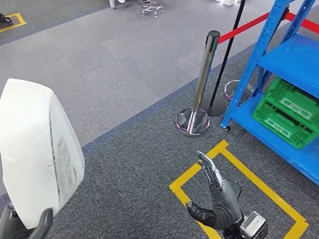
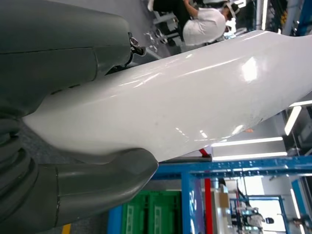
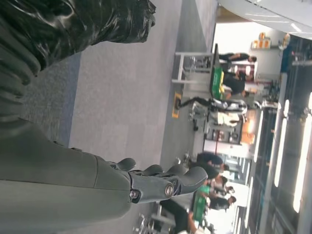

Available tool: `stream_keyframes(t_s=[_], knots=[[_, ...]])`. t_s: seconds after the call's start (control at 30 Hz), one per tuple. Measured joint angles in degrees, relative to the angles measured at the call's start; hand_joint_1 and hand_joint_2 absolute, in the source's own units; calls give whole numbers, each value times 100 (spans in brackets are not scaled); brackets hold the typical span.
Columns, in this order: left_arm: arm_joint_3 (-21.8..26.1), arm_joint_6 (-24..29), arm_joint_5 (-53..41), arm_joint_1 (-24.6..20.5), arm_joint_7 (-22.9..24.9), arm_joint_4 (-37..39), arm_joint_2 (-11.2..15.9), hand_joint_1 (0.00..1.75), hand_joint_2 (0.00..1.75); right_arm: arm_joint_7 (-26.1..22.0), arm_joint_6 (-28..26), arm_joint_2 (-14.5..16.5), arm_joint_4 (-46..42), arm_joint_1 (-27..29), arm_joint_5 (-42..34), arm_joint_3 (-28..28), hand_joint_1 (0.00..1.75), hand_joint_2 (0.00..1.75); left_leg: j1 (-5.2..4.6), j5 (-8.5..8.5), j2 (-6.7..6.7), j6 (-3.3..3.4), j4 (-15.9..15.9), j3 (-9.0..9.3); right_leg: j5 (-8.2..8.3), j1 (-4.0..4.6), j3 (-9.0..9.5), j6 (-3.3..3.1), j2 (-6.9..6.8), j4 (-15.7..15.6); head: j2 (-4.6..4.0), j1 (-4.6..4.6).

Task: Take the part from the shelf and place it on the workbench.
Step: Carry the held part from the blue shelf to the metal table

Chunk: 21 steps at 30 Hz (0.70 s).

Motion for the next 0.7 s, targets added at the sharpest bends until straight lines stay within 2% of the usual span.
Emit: stream_keyframes(t_s=[0.03, 0.07, 0.13, 0.17, 0.23, 0.3, 0.33, 0.4, 0.43, 0.47, 0.5, 0.53, 0.6, 0.63, 0.67, 0.7], knots=[[4, 15, -23, 25, 15, -21, -5, 175, 175, -2, 17, 11, 16, 0, -3, 0, 0, 175, 12, 173, 30, -7, -267, 133, -14, -3, 19, 15, -50, 0, 0, 1], [7, 26, -36, 43, 24, -45, -8, 175, 175, -4, 30, 21, 29, 0, -5, 0, 0, 175, 20, 373, 110, -8, -675, 340, -34, -3, 43, 39, -98, 1, 0, 1], [10, 42, -49, 63, 31, -88, -16, 175, 175, -7, 42, 33, 44, -2, -6, -2, 0, 175, 0, 593, 252, 39, -1326, 674, -86, 18, 53, 110, -178, 9, 0, 5], [12, 50, -50, 76, 32, -107, -20, 175, 175, -10, 42, 36, 48, -6, -6, -3, 0, 175, -17, 607, 284, 80, -1469, 743, -110, 29, 55, 149, -211, 11, 0, 9], [15, 66, -55, 110, 35, -137, -29, 175, 175, -16, 49, 38, 55, -16, -7, -3, 0, 175, -43, 584, 203, 178, -1489, 739, -141, 23, 94, 220, -276, -2, 0, 15], [16, 89, -66, 150, 59, -179, -34, 175, 175, -22, 79, 42, 65, -18, -16, 0, 0, 175, -40, 599, 127, 258, -1510, 743, -247, -1, 93, 282, -174, 92, 1, 28], [15, 114, -76, 170, 84, -205, -35, 175, 175, -26, 103, 43, 73, -17, -31, 2, 0, 175, -32, 614, 95, 297, -1522, 748, -381, -7, 14, 301, -66, 284, 1, 45], [1, 215, -124, 233, 163, -262, -35, 175, 175, -29, 154, 45, 114, -7, -73, 7, 0, 175, -38, 621, 32, 348, -1523, 739, -755, -11, -366, 305, 135, 1015, 1, 78], [-15, 290, -161, 275, 208, -286, -35, 175, 175, -29, 177, 46, 149, 3, -92, 10, 0, 175, -50, 618, -6, 361, -1521, 734, -890, -10, -579, 300, 169, 1400, 1, 84], [-36, 374, -201, 318, 247, -308, -34, 175, 175, -32, 197, 47, 188, 12, -107, 13, 0, 175, -62, 615, -52, 367, -1520, 735, -922, -9, -738, 290, 184, 1647, 1, 84], [-61, 454, -236, 350, 275, -325, -31, 175, 175, -40, 213, 47, 222, 19, -117, 14, 0, 175, -72, 612, -102, 371, -1518, 739, -833, -7, -797, 275, 191, 1671, 0, 84], [-88, 524, -261, 371, 292, -339, -25, 175, 175, -53, 227, 48, 249, 21, -124, 14, 0, 175, -80, 610, -158, 372, -1517, 747, -641, -4, -748, 254, 206, 1473, 0, 84], [-138, 626, -287, 380, 303, -365, -6, 175, 175, -87, 244, 54, 274, 14, -126, 13, 0, 175, -94, 602, -265, 364, -1511, 762, -198, 7, -448, 195, 349, 700, 0, 84], [-156, 655, -290, 375, 301, -373, 4, 175, 175, -102, 247, 62, 278, 10, -125, 10, 0, 175, -99, 596, -318, 347, -1503, 760, -63, 11, -318, 175, 421, 376, 0, 81], [-167, 671, -290, 370, 292, -379, 10, 175, 175, -111, 248, 73, 278, 6, -125, 5, 0, 175, -97, 593, -365, 321, -1500, 752, -2, 20, -232, 157, 475, 175, 1, 79], [-172, 674, -291, 366, 280, -381, 14, 175, 175, -116, 251, 84, 278, 0, -123, -2, 0, 175, -91, 595, -409, 286, -1501, 741, -4, 32, -196, 142, 486, 106, 1, 78]])
